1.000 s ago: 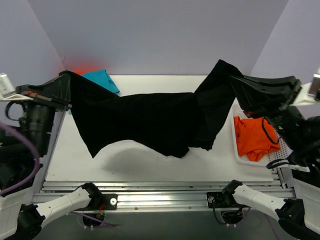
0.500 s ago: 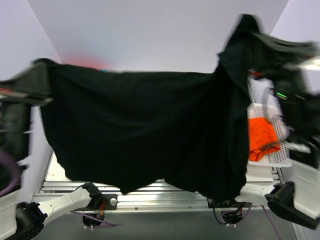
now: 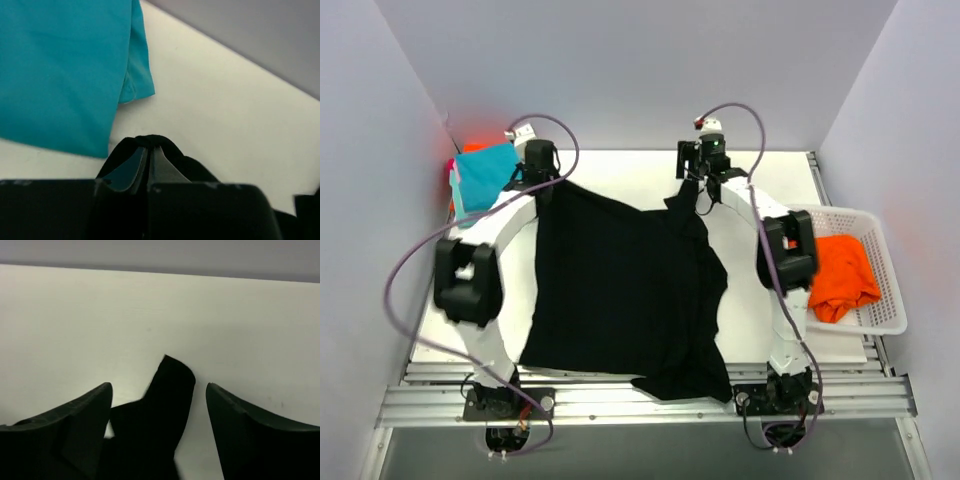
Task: Fold and stack the t-shirts
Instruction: Flatten the tshirt out
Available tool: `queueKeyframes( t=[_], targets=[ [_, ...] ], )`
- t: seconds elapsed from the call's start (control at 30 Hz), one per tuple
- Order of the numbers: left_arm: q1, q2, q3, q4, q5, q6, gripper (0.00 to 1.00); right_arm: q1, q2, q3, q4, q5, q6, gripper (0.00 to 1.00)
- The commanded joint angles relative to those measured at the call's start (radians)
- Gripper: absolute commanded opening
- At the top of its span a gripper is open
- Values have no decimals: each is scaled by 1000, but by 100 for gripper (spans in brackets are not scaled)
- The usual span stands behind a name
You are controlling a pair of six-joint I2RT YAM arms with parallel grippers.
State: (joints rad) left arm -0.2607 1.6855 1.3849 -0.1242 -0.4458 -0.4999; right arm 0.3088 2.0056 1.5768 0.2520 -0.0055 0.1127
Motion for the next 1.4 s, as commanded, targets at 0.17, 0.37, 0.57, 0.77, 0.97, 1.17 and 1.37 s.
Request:
queueKeyframes(
  t=[0.17,0.37,0.57,0.77,0.97,1.17,1.37],
  targets=[
    [120,523,470,-36,144,-121,59,-22,334,471,-51,206,94,93],
    [121,372,364,-23,75,-112,88,21,112,258,-26,295,100,93],
    [110,183,211,1,33,-111,89,122,-142,-15,-32,467,103,95],
    [86,60,48,27,51,-124,89,148,-257,-198,-30,452,182,95],
    [32,25,-125,149,101,-158,85,148,-190,-216,-66,479,180,92],
    [-6,66,-171,179,122,-166,82,148,-119,-173,-100,484,179,90],
    [-6,91,-202,215,137,-167,80,161,-59,-178,-114,460,205,88]
  ],
)
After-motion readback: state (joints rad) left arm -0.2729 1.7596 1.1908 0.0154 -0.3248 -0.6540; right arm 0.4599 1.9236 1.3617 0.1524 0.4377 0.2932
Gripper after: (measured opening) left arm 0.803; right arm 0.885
